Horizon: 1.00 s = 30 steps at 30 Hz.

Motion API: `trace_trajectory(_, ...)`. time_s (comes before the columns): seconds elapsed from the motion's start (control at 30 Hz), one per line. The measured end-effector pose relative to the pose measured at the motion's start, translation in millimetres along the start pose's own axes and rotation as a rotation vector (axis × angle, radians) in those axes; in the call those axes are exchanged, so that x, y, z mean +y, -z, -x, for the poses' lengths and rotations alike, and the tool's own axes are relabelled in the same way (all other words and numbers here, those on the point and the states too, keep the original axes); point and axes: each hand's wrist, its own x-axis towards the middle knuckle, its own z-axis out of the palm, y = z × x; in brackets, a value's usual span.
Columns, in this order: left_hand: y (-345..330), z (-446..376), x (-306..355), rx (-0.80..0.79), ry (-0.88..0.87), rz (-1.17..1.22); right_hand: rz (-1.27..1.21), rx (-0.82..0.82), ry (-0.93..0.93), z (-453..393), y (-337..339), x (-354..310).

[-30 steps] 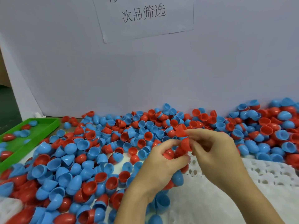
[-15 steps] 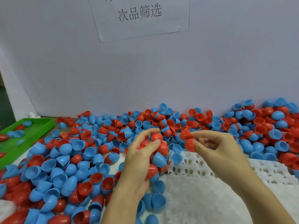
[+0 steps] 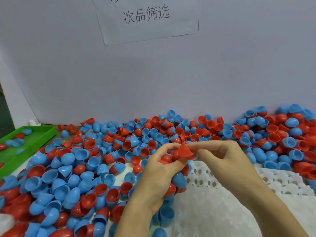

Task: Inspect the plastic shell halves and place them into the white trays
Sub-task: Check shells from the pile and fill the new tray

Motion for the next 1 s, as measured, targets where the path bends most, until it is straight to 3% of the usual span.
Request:
trace_trajectory(0.1,1,0,0,0.015,-0.029,-0.021,-0.067,-0.031,-0.028,0,-1,-1)
trace_trajectory(0.3,5,-3,-4,0.143,-0.050,0.066,-0.131,0.184,-0.172,-2,6,8)
trace_trajectory(0.47,8,-5,-4,0.243,-0.020,0.241,0.142,0.293,-0.089,-9,14,16)
trace_trajectory(0.6,7,-5,-4,0.241,0.009,0.332,0.572,0.164,-0.036,-24,8,22)
trace_trajectory(0.73,6,-4,-3,0.243,0.004,0.334,0.905,0.037,-0.096,-26,-16,40)
trace_trajectory(1.0,6,-2,-2,0.180,0.019,0.376,0.849,0.021,-0.077,-19,-17,51)
